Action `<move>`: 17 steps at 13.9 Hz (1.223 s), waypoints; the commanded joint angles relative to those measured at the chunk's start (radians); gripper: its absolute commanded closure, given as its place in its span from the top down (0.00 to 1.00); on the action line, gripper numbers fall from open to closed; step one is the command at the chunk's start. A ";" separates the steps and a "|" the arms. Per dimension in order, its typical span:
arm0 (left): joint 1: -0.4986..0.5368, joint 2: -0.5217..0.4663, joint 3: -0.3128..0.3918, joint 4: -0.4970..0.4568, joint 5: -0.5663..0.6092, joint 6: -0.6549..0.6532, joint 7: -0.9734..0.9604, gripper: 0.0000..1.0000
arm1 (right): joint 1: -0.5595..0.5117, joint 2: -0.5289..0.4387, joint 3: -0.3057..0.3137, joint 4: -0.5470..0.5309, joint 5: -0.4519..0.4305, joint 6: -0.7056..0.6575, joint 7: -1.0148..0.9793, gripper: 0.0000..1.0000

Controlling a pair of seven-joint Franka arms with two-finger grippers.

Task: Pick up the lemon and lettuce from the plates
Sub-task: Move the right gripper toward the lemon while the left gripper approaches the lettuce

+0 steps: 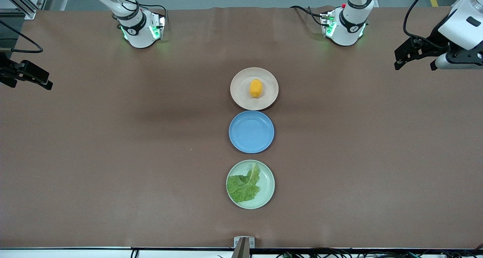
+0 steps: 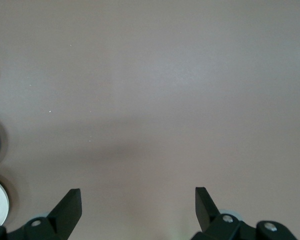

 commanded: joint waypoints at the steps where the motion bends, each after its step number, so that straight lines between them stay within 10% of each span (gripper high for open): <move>1: 0.006 -0.002 0.000 0.014 -0.004 -0.026 0.012 1.00 | -0.018 -0.030 0.016 -0.022 -0.015 -0.002 -0.004 1.00; 11: -0.191 0.317 -0.045 0.121 -0.003 0.087 -0.023 1.00 | 0.031 -0.031 0.041 -0.024 -0.009 -0.040 0.048 1.00; 17: -0.411 0.651 -0.037 0.200 0.097 0.431 -0.226 1.00 | 0.444 -0.008 0.041 -0.062 0.103 -0.007 0.493 1.00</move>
